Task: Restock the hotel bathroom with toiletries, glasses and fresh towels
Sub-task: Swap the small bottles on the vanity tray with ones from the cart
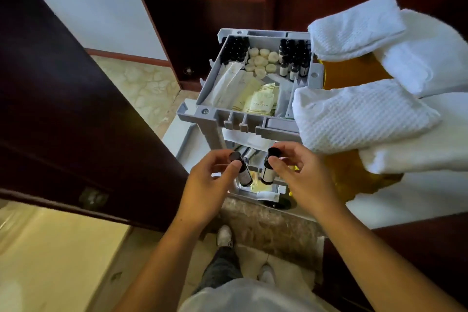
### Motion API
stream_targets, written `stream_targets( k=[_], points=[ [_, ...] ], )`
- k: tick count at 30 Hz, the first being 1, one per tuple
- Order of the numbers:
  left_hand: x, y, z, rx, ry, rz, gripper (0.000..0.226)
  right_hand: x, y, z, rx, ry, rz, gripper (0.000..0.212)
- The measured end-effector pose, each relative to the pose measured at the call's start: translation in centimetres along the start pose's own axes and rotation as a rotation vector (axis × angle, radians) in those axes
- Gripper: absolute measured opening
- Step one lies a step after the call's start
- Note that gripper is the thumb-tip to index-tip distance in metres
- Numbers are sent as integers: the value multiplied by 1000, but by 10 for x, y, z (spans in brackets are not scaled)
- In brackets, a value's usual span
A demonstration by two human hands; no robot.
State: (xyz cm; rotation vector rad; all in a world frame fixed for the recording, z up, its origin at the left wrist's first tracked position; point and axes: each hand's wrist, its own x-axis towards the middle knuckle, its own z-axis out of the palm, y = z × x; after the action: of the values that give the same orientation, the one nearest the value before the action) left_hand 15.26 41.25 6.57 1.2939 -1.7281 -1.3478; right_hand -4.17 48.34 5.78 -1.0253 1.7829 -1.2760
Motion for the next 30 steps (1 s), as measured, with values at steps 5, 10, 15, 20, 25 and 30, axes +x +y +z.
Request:
stream_targets(
  k=[5,10,15,20,25,30],
  points=[
    [-39,-21,-40,-32,93,-29,16,-22,-2,42,43,-108,-10,22],
    [-74,-42,-82,-87,195,-27,13,-37,-10,91,24,-218,3,23],
    [-105,-69,-130,-178,272,-62,11,-58,-28,147,-18,-318,-9,21],
    [-141,-92,-198,-199,325,-64,11,-88,-45,220,-39,-391,-6,11],
    [-179,-114,-270,-191,389,-109,5,-122,-64,298,-45,-480,-12,12],
    [-207,-137,-332,-204,468,-145,6,-141,-80,367,-45,-536,-16,10]
  ],
)
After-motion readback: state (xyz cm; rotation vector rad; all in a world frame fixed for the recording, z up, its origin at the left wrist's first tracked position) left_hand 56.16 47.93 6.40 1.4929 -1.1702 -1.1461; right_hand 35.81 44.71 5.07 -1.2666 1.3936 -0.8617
